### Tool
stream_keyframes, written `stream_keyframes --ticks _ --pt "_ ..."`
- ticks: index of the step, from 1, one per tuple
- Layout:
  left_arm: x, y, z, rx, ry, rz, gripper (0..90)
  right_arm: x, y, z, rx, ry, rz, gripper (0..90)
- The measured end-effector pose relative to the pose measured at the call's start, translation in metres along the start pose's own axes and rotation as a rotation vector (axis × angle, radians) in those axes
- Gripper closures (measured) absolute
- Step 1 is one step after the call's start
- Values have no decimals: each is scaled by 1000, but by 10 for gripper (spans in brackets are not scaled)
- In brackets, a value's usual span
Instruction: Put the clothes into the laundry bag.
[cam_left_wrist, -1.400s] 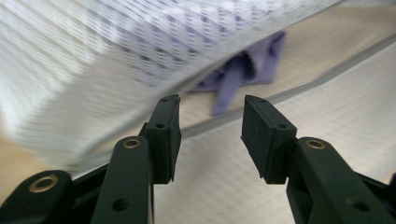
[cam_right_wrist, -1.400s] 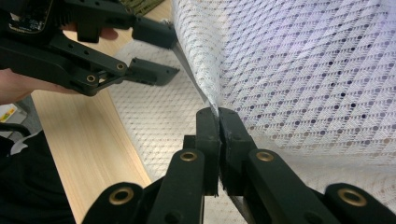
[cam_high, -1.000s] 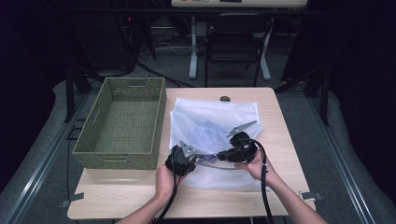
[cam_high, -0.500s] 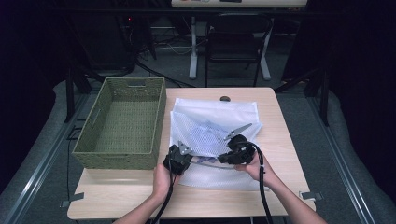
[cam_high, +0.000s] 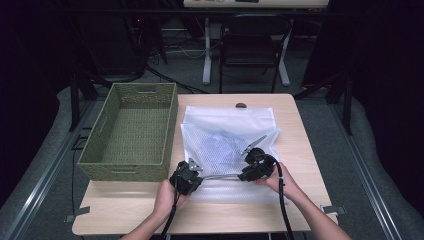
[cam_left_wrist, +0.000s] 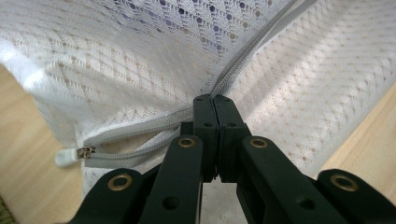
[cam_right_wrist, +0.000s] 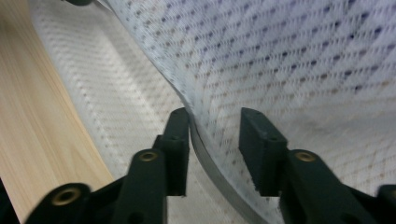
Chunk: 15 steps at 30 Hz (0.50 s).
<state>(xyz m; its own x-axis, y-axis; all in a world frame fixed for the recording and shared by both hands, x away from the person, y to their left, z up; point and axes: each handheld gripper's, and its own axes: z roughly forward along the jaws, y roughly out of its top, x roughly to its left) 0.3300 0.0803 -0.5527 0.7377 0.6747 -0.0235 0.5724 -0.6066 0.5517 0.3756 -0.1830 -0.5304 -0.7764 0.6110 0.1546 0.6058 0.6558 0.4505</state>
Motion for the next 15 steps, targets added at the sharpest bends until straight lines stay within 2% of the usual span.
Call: stream_keyframes --ticks 3,6,8,9,10,12,15 --pt "0 -1 1 23 -14 7 894 -6 -4 0 27 2 7 552" --pt "1 -1 4 47 -29 10 894 -13 -10 -2 41 -24 20 550" --pt "2 -2 5 65 -34 12 894 -19 -13 -2 65 -53 24 566" --pt "3 -2 5 63 -39 7 894 -20 -15 -1 51 -52 45 579" --pt "3 -2 6 66 -41 6 894 -23 -16 -1 72 -59 38 608" --pt "4 -2 6 60 -39 1 894 -25 -19 2 79 -83 46 649" --pt "6 -2 6 69 -53 -8 894 -25 -19 4 122 -107 15 694"
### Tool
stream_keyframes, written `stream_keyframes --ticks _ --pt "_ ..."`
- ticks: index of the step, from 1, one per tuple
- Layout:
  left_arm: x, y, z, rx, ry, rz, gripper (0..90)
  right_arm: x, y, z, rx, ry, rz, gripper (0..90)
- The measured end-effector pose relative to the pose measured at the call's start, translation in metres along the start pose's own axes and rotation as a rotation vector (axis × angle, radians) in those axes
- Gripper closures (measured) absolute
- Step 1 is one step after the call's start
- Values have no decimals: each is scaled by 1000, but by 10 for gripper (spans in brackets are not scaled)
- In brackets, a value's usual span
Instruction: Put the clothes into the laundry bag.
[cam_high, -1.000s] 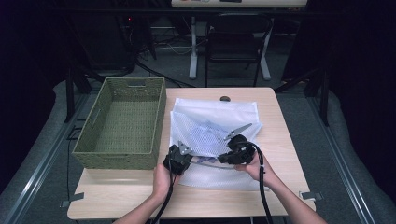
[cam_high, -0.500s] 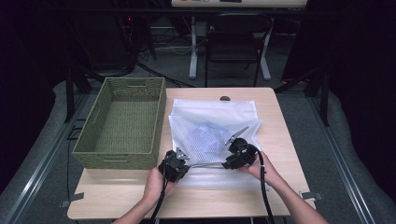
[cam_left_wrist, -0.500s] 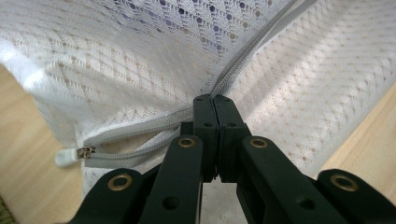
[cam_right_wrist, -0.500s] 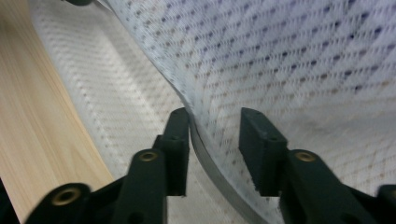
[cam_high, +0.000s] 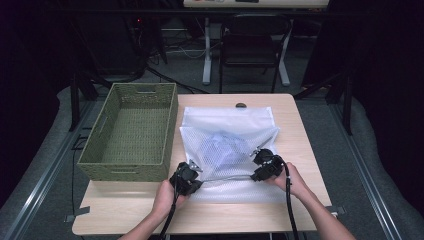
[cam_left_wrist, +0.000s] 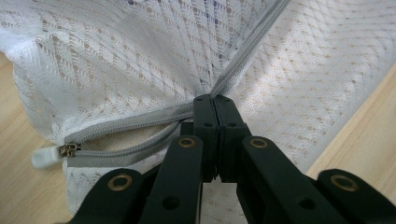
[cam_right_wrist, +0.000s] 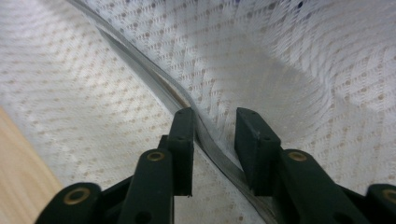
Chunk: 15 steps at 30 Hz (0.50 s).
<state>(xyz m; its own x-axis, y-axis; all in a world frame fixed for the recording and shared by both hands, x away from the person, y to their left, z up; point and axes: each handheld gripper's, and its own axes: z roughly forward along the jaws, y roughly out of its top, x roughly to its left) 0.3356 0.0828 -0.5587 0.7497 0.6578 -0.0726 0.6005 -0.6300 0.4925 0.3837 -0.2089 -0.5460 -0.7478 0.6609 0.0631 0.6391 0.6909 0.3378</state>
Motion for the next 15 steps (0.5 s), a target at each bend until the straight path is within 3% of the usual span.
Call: stream_keyframes --ticks 6,12,15 --pt "2 -1 1 -7 -1 -12 892 0 -1 2 9 -10 -3 744" --pt "2 0 0 -1 1 -13 877 0 -1 0 28 2 -10 715" --pt "1 1 -6 -17 -1 -15 782 1 -2 -6 5 28 -7 676"
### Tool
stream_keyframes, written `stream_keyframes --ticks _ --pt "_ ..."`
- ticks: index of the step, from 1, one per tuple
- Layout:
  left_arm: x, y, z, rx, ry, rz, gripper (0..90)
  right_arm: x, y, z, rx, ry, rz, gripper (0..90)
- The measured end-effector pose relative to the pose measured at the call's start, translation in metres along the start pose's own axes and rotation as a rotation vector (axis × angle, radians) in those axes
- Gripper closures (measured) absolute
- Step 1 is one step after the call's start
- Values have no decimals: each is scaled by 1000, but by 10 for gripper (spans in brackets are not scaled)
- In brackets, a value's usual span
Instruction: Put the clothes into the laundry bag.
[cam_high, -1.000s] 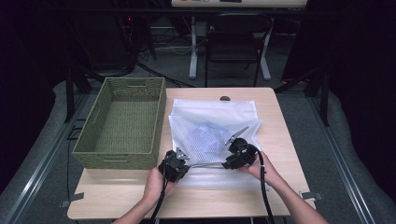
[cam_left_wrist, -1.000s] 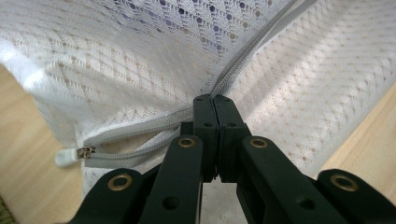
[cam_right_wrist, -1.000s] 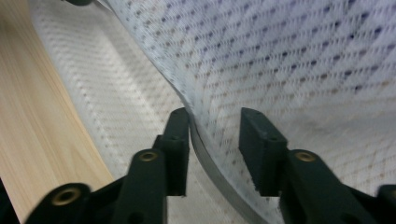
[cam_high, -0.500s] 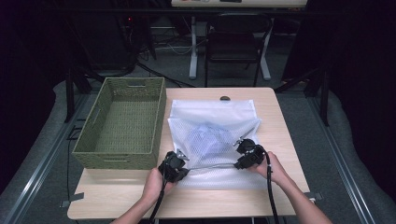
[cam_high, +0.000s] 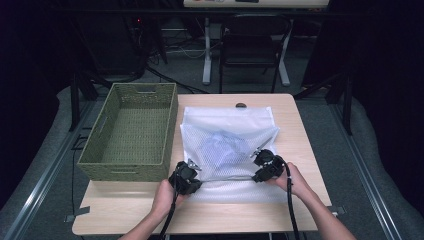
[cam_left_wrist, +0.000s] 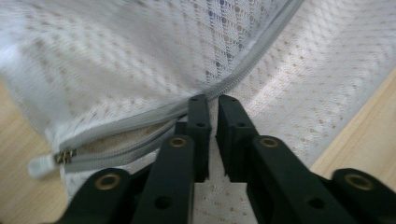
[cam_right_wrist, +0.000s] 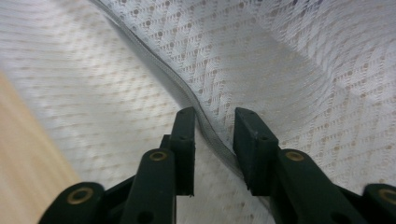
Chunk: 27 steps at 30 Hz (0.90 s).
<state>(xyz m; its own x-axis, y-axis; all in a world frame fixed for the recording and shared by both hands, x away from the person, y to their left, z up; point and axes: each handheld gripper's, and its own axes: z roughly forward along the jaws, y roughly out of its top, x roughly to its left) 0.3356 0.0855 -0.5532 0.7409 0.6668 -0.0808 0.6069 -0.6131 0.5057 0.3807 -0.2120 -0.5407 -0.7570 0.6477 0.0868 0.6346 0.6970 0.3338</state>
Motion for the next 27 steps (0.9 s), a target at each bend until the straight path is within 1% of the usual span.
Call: stream_keyframes --ticks 1,2,3,4,5,6,7,8,9,11,12,13,14,15,17,19,20,23,24,25,27 --pt "0 1 -3 0 -10 7 721 0 0 -4 -12 15 -3 661" --pt "-1 2 -6 -4 -16 14 700 1 -1 -7 -35 25 5 640" --pt "-3 4 -9 1 -10 17 656 2 -2 -11 -43 26 3 620" --pt "-3 4 -12 8 -17 14 584 2 -1 -15 -38 36 -15 592" --pt "-4 4 -15 5 -23 14 537 3 -1 -18 -52 35 -11 557" --pt "-4 3 -18 5 -22 15 505 3 -1 -20 -56 32 -11 524" --pt "-5 2 -21 6 -14 15 461 4 -1 -22 -63 36 -8 478" --pt "-5 0 -24 7 -28 11 425 5 -1 -23 -81 35 4 427" --pt "-5 -1 -27 2 -32 7 398 4 0 -25 -78 27 0 374" --pt "-7 -4 -33 3 -35 14 361 4 0 -29 -81 14 7 284" --pt "-7 -5 -36 -2 -36 15 339 4 0 -31 -94 7 13 236" --pt "-8 -7 -39 -4 -38 18 331 4 0 -33 -97 -9 20 208" --pt "-8 -8 -42 -9 -34 18 320 4 0 -36 -97 -12 21 176" --pt "-8 -10 -45 -13 -35 15 305 5 -1 -38 -109 -16 25 148" --pt "-8 -14 -51 -33 -28 5 288 7 -3 -43 -131 -26 25 128" --pt "-6 -18 -58 -47 -12 -9 269 10 -6 -49 -154 -24 25 66" --pt "-6 -20 -61 -50 -10 -12 259 11 -7 -51 -160 -26 17 50" --pt "-4 -28 -70 -67 3 -34 230 15 -12 -58 -192 -32 19 7" --pt "-3 -30 -73 -71 9 -38 223 15 -14 -60 -193 -35 16 0" --pt "-2 -33 -76 -86 17 -52 216 15 -16 -62 -198 -33 16 0" --pt "1 -39 -83 -89 27 -69 202 16 -21 -65 -210 -33 20 0"
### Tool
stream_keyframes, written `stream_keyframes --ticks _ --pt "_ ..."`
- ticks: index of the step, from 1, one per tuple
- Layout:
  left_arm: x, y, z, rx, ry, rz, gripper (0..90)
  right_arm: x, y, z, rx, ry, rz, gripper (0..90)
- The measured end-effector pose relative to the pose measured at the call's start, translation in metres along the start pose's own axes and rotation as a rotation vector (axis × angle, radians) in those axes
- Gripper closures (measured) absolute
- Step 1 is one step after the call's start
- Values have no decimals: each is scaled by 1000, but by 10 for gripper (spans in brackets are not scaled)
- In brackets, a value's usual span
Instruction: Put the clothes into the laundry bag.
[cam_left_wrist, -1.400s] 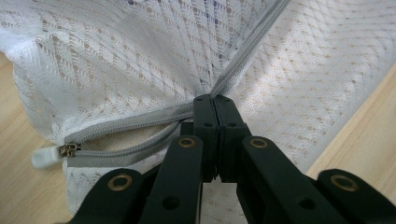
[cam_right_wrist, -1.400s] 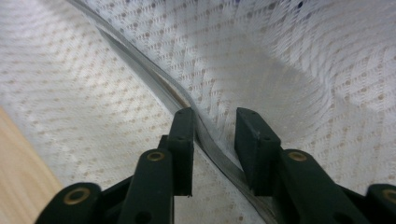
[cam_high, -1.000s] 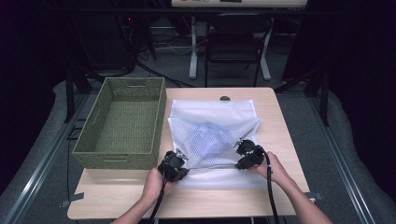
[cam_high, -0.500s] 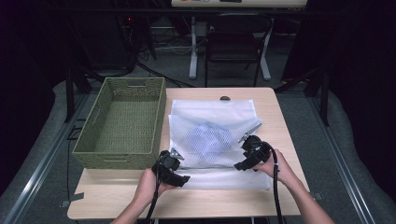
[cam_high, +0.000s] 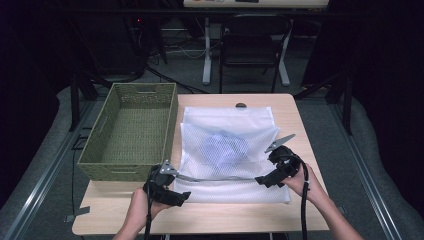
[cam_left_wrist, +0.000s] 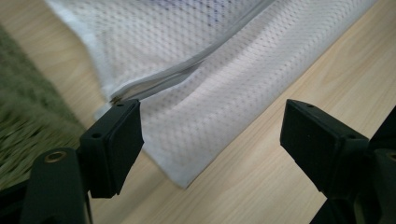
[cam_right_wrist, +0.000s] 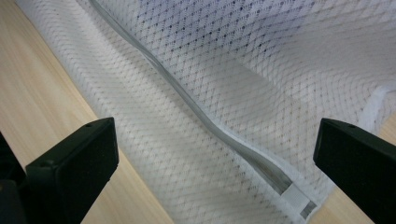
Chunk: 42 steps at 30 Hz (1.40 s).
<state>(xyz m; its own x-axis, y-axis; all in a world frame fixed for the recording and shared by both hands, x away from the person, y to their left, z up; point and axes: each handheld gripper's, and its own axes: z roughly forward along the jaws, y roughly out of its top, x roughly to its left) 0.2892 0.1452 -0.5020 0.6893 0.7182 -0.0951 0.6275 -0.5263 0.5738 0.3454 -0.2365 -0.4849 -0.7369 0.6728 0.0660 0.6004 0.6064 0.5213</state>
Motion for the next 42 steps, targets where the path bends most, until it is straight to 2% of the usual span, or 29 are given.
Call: stream_keyframes --ticks 8,10,15,16,19,26,33,38,42 --pt "21 -27 -19 -22 60 -82 165 -8 -24 -15 -24 -5 55 0" --pt "26 -33 -24 -5 66 -100 163 -10 -32 -17 -26 -7 73 0" --pt "34 -45 -32 0 102 -130 152 -17 -52 -21 -20 -41 119 0" --pt "39 -51 -35 -17 125 -157 150 -19 -56 -22 -19 -45 129 0" --pt "46 -59 -41 -19 148 -185 148 -24 -67 -24 -21 -53 152 0" --pt "61 -75 -47 -3 171 -247 142 -31 -89 -30 -28 -88 223 0" --pt "75 -91 -45 12 194 -312 138 -36 -108 -26 -28 -109 254 0" --pt "81 -98 -46 15 195 -340 127 -40 -117 -24 -47 -123 275 0" --pt "84 -100 -47 10 201 -354 123 -44 -123 -21 -37 -119 292 0"
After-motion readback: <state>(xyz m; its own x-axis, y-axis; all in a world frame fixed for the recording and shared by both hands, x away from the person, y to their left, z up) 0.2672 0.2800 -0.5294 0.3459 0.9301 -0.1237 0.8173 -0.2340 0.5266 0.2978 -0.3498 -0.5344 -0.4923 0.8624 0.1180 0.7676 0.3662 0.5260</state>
